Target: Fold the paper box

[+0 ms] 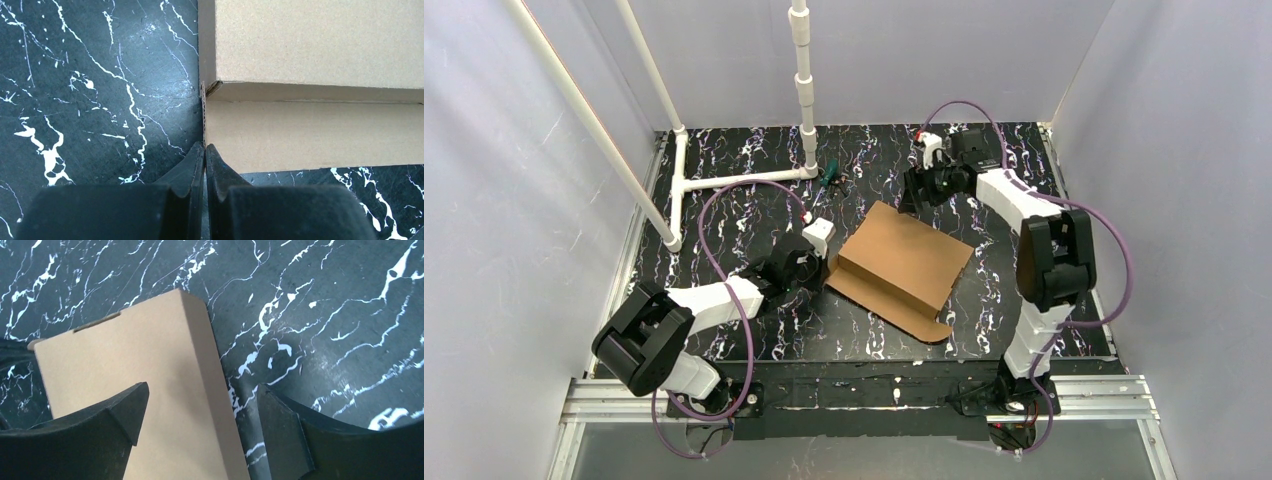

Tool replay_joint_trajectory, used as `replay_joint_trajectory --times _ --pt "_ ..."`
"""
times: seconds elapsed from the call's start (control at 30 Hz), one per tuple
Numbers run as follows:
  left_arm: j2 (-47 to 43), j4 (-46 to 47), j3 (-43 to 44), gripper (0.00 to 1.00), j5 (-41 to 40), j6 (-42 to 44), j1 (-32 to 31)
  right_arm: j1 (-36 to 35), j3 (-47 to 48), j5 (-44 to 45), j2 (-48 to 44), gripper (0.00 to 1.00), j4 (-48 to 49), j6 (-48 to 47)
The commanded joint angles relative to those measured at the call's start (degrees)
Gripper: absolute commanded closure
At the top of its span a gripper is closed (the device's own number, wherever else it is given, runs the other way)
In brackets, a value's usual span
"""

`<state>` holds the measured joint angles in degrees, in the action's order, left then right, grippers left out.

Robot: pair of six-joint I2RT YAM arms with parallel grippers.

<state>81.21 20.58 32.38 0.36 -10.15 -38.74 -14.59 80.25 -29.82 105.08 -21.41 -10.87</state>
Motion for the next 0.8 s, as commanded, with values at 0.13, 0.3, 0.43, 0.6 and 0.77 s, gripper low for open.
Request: replay_joint_trajectory --times 0.13,0.3,0.43,0.6,0.77 --pt "-0.7 3.3 -1.0 1.0 2.6 3.1 -0.1 0.3 3.3 -3.7 7.2 0.19 0.1 3.2" --pt "-0.9 3.9 -1.7 1.0 2.8 3.4 -0.1 0.3 3.3 -1.6 8.7 0.22 -0.2 2.9" --pt "-1.0 4.5 -2.5 1.0 2.4 2.9 -0.1 0.3 3.4 0.5 9.8 0.24 -0.6 2.8" --pt "-2.0 6.3 -4.9 1.0 1.6 1.9 -0.1 0.3 3.1 1.8 10.0 0.24 -0.5 2.9" --pt "-2.0 7.8 -5.9 1.0 1.9 1.9 -0.1 0.3 2.9 2.0 10.2 0.23 -0.4 2.9"
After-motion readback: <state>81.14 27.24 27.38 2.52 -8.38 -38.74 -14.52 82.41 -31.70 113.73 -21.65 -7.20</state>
